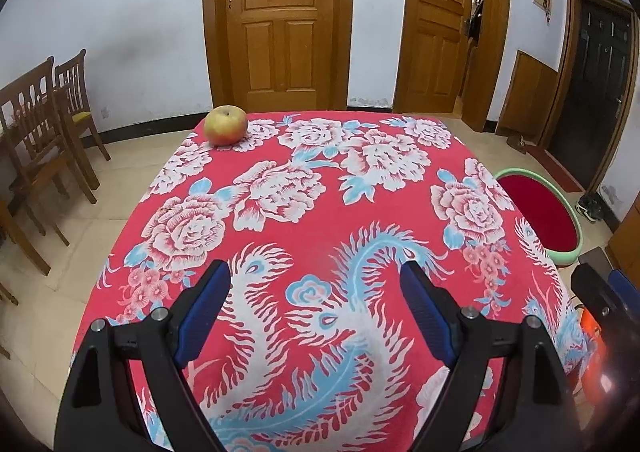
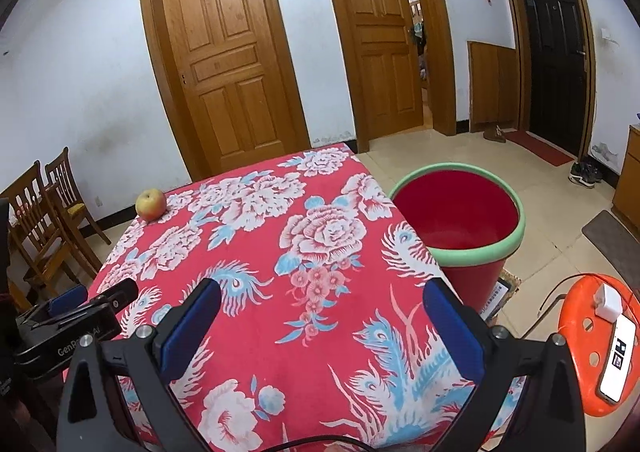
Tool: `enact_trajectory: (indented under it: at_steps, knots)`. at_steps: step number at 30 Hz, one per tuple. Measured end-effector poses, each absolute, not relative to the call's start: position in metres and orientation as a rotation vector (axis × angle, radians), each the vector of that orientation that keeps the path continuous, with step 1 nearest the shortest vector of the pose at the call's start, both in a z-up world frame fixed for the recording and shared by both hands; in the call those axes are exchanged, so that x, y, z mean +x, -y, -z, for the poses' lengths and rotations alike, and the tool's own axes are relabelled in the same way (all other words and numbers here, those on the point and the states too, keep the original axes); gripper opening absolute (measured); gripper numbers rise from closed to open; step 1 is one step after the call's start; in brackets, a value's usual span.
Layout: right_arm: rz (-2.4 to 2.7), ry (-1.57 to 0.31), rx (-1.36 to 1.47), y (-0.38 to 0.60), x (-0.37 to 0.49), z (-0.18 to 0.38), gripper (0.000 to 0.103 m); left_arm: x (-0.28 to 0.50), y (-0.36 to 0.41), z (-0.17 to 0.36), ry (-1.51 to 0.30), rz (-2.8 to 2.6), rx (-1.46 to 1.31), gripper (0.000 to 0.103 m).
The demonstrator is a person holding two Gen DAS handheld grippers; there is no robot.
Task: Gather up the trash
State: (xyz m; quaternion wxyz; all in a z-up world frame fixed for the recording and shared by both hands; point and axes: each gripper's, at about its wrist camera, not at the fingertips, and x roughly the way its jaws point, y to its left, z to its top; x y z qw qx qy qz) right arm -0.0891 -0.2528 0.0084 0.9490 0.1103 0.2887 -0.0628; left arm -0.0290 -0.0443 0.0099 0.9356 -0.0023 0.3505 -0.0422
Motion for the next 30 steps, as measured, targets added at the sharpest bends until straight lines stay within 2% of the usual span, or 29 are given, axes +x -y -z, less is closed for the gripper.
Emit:
enact_trajectory:
  at_steps: [30]
  knots:
    - [0.128,-0.594,0.229,0.2529,-0.0895,-0.0085,0.103,-0.0308,0.0442,-0.0115,-0.720,0.095,-0.014,0.086]
